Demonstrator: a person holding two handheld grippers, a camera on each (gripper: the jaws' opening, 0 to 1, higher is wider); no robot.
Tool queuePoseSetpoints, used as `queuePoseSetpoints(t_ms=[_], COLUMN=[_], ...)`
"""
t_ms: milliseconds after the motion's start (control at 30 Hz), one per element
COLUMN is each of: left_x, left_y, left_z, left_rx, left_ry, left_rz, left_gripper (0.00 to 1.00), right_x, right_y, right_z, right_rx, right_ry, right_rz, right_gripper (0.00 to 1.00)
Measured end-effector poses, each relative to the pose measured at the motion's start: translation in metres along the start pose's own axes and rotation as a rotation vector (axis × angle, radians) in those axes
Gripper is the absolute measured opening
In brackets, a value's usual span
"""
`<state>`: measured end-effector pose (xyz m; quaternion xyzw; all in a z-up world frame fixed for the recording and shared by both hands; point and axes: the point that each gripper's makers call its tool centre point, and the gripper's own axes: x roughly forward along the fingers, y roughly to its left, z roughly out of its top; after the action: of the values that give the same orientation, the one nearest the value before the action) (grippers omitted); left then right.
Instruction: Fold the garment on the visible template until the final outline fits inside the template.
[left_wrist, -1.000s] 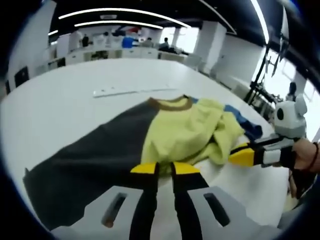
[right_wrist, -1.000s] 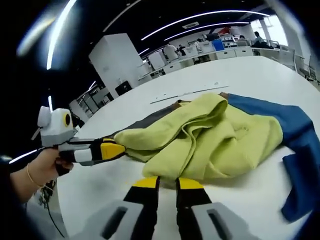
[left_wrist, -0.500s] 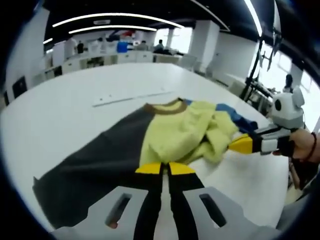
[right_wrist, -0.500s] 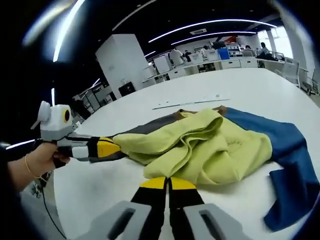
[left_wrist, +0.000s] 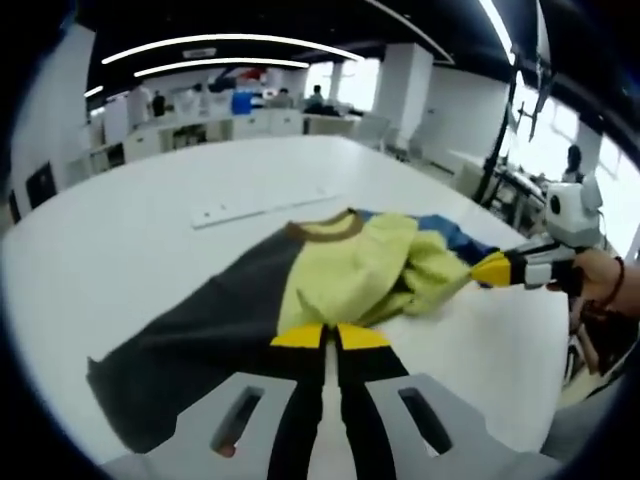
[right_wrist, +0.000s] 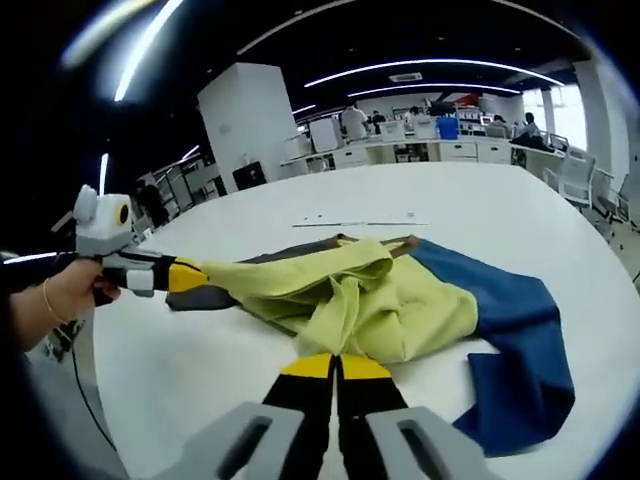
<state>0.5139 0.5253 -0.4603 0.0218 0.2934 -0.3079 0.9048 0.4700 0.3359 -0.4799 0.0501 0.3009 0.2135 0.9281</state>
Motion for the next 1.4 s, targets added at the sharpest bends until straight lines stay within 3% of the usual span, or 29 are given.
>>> queuePoseSetpoints(t_ms=[333,533,733,1033,1400], left_x=[-0.027,-0.047,-0.066,-0.095,-0.124], left_y=[-0.004,-0.005,-0.009,-0.014,-0.032], left_z=[0.01,0.009,0.006,-0.008,-0.039], left_rx=[0.032,0.092,0.081,0.045,0.011], left_ry=[-0.048,-0.045,-0.05,-0.04,0.01], left_rz=[0.006,0.02,0.016,0.005,-0.007], left_gripper=[0.0,0.0,0.0,0.0,0.0], right_x=[-0.034,-0.05,-0.064,-0.09,-0.124], right_y=[-0.021,-0.027,-0.031,-0.04,-0.042], right_z=[-0.002,-0.005,-0.007,-0.008,-0.021], right_rx=[-0.006,-0.015,-0.042,-0.062,-0.101], right_ry=[-0.022,-0.023,-0.017,-0.023,-0.017], right_rz=[-0.039,-0.047,-0.045,-0.073,-0.098], right_gripper=[0.0,0.0,0.0,0.0,0.0])
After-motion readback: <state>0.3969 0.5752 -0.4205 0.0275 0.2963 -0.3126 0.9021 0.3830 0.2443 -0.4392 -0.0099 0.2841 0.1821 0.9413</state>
